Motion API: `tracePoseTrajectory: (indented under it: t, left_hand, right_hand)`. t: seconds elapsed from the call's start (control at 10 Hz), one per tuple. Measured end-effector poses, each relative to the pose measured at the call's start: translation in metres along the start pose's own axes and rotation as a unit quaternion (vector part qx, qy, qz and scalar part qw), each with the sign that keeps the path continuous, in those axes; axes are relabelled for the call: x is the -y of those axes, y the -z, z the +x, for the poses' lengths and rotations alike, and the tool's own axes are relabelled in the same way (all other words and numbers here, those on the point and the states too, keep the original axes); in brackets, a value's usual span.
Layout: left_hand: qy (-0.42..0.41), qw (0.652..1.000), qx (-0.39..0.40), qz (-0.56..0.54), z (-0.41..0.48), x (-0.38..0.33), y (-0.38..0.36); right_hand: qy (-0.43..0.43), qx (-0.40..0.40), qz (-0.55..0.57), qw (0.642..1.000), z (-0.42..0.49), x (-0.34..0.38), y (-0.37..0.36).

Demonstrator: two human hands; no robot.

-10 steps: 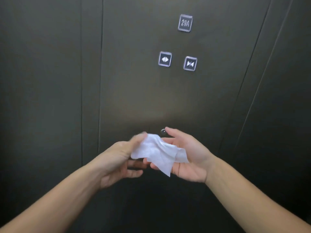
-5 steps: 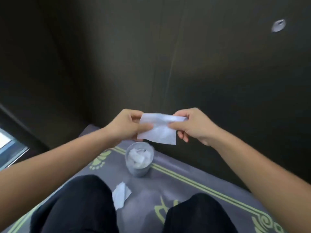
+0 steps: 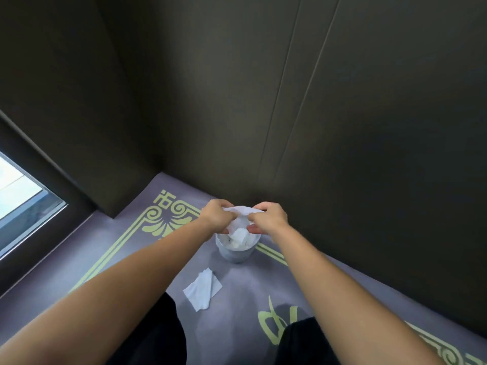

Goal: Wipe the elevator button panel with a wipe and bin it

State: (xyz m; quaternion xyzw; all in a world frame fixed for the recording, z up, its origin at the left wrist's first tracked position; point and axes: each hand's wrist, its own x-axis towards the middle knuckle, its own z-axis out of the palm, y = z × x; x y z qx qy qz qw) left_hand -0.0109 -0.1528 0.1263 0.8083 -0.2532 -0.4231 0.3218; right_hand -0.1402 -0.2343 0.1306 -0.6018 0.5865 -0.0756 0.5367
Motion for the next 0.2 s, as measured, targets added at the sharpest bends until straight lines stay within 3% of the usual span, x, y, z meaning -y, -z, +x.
tracePoseTrajectory:
  t: [0.2]
  left_hand:
    - [0.028,0.982,-0.037,0.184,0.015,0.004,0.016]
  right_hand:
    - [-0.009,-0.041,-0.129,0.991,0.007,-0.031,0.007]
